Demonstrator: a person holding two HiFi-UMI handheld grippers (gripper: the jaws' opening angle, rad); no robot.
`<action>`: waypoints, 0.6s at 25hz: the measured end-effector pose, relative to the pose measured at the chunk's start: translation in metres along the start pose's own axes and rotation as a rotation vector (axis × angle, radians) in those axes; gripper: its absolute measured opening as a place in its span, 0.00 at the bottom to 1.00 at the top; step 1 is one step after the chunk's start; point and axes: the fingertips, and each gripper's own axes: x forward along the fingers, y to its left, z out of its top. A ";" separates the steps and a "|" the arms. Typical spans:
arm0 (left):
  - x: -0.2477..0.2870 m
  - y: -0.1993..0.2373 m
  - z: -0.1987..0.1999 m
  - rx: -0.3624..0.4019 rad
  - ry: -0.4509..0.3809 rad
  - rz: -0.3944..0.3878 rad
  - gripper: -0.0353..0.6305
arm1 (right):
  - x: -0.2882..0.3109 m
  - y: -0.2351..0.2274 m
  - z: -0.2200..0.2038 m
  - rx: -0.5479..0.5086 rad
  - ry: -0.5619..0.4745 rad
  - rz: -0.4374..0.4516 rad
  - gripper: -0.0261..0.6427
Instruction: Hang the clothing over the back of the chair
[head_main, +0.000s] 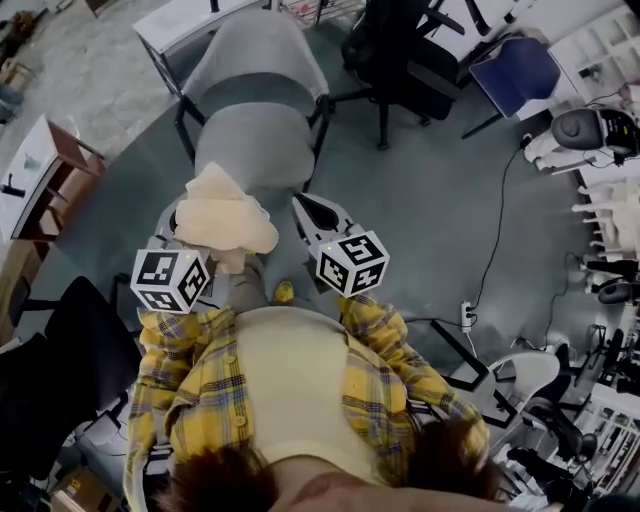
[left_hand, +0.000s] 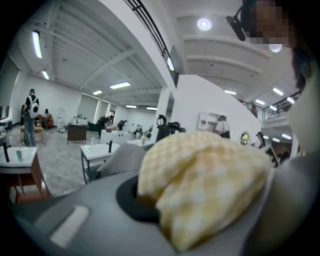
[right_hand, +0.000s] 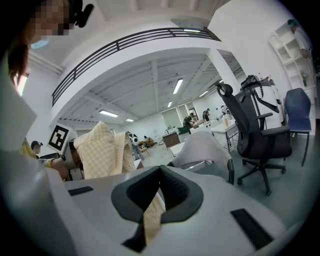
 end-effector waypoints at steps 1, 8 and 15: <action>0.006 0.000 0.004 0.001 -0.002 -0.011 0.09 | 0.003 -0.003 0.003 -0.001 -0.001 -0.004 0.06; 0.046 0.011 0.030 0.009 -0.021 -0.106 0.09 | 0.042 -0.027 0.029 -0.011 -0.004 -0.038 0.06; 0.088 0.048 0.062 -0.029 -0.039 -0.153 0.09 | 0.091 -0.043 0.064 -0.019 -0.014 -0.049 0.06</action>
